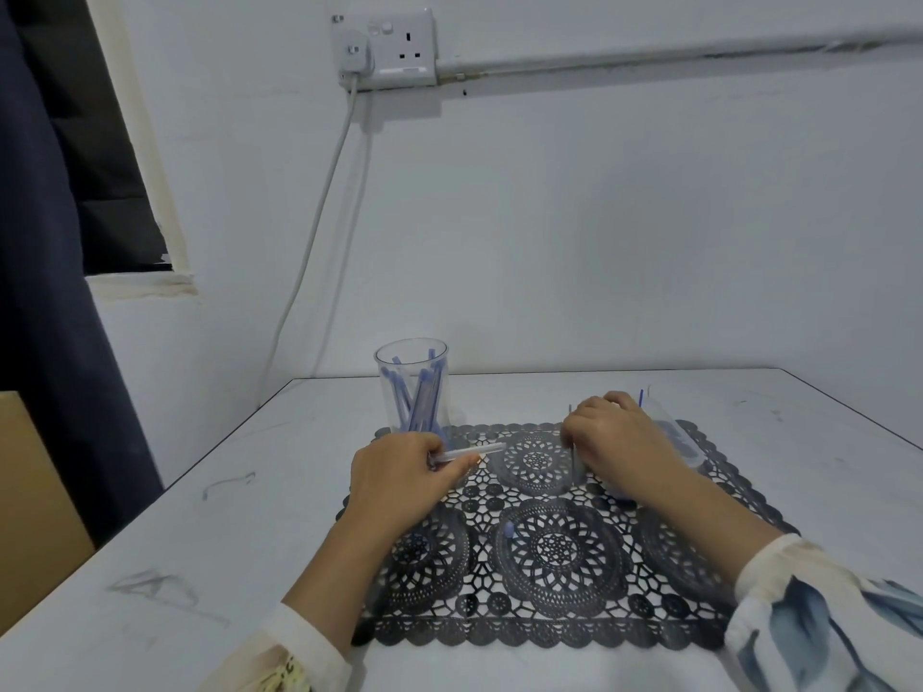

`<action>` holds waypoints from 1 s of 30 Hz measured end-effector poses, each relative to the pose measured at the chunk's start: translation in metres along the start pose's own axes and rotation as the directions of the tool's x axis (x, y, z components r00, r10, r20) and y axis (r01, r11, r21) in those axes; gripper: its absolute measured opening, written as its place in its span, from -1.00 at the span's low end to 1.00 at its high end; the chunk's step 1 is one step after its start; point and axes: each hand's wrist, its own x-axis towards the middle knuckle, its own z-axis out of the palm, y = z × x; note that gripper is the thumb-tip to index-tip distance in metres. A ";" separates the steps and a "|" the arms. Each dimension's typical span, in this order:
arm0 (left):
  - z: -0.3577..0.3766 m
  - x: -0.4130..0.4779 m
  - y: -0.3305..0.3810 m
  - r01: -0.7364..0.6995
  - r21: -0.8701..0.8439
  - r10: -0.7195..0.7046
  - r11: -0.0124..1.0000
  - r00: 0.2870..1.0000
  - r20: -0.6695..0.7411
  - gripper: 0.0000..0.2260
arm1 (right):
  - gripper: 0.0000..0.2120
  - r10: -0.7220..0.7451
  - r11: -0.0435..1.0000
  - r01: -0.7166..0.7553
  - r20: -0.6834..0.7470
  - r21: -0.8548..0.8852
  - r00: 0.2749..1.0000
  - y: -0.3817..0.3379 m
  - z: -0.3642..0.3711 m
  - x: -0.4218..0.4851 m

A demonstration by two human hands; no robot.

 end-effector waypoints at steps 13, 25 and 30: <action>0.000 0.000 0.000 -0.005 -0.009 0.005 1.000 1.000 0.002 -0.54 | -0.84 -0.040 0.971 0.111 0.315 -0.211 0.948 0.000 0.001 -0.005; -0.002 -0.001 0.001 0.003 -0.004 -0.003 1.000 1.000 -0.008 -0.54 | -0.73 0.437 0.814 -0.414 0.040 0.407 0.899 0.012 -0.024 0.007; -0.002 -0.001 0.002 -0.004 0.006 0.004 1.000 1.000 -0.013 -0.54 | -0.72 0.564 0.737 -0.554 0.099 0.388 0.820 0.032 -0.018 0.007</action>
